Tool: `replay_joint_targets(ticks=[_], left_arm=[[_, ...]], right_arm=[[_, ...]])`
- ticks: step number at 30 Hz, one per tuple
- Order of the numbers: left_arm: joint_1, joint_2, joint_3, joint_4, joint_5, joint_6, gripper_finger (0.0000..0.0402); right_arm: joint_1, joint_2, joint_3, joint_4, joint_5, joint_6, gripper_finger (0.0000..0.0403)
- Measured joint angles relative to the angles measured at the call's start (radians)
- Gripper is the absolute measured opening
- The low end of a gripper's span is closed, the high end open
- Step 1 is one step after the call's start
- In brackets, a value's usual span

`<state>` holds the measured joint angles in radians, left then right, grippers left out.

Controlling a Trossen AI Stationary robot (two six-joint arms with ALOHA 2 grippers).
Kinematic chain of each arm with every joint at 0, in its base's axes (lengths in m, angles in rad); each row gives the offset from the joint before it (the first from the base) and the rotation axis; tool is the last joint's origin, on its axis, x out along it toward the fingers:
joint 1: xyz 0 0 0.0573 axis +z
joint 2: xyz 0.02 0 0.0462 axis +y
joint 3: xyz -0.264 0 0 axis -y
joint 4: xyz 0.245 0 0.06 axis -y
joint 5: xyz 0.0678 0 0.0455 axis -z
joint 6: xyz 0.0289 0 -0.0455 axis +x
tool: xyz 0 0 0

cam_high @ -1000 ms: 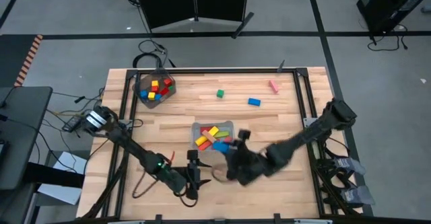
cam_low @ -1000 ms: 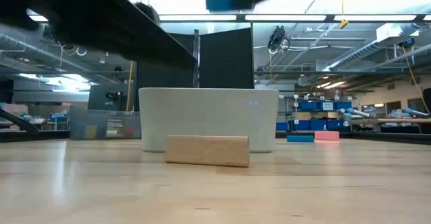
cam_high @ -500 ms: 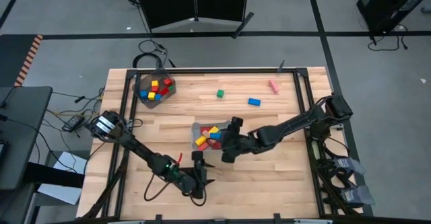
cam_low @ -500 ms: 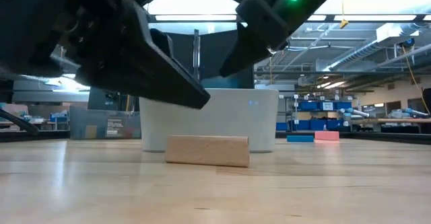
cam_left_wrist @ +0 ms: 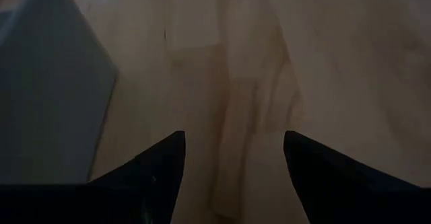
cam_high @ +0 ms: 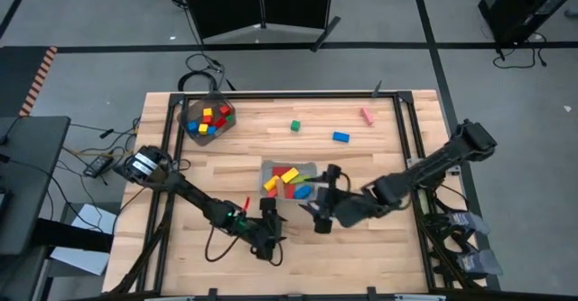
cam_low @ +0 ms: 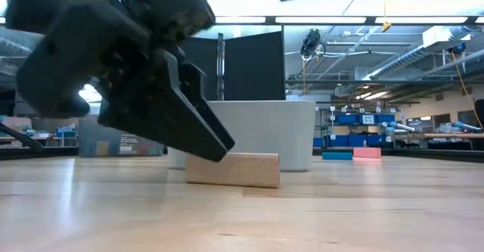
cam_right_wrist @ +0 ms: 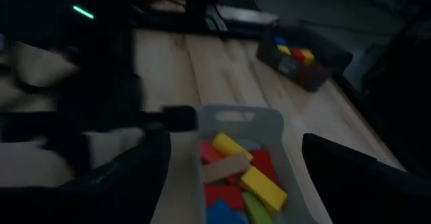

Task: Sort blocks by size
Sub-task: Put the brown rectangular block into the gray bin

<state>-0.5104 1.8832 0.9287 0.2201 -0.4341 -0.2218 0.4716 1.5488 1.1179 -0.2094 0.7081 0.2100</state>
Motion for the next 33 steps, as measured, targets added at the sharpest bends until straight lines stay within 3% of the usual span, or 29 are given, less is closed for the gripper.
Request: replay_joint_targets(ticks=[10,13,17,20,25,29,33], left_arm=[[0.033,0.040,0.000,-0.033,0.088,-0.013,0.0225],[0.032,0.045,0.001,-0.026,0.090,-0.020,0.0176],[0.024,0.047,0.001,-0.003,0.110,-0.017,0.0060],[0.014,0.040,-0.001,0.022,0.112,-0.013,0.0064],[-0.002,-0.092,0.020,0.005,-0.008,0.054,0.0064],[0.055,-0.252,0.019,-0.143,-0.156,0.058,0.0064],[0.188,-0.354,0.020,-0.322,-0.140,-0.025,0.0064]], right_arm=[[0.155,-0.033,0.000,0.010,0.190,0.026,0.0305],[0.168,-0.033,0.000,0.015,0.210,0.024,0.0298],[0.171,-0.033,0.000,0.015,0.216,0.023,0.0293],[0.170,-0.033,0.000,0.015,0.218,0.023,0.0291],[0.166,-0.033,0.000,0.022,0.219,0.016,0.0292],[0.144,-0.033,0.000,0.022,0.245,0.022,0.0289],[0.096,-0.032,0.000,0.018,0.248,0.037,0.0285]])
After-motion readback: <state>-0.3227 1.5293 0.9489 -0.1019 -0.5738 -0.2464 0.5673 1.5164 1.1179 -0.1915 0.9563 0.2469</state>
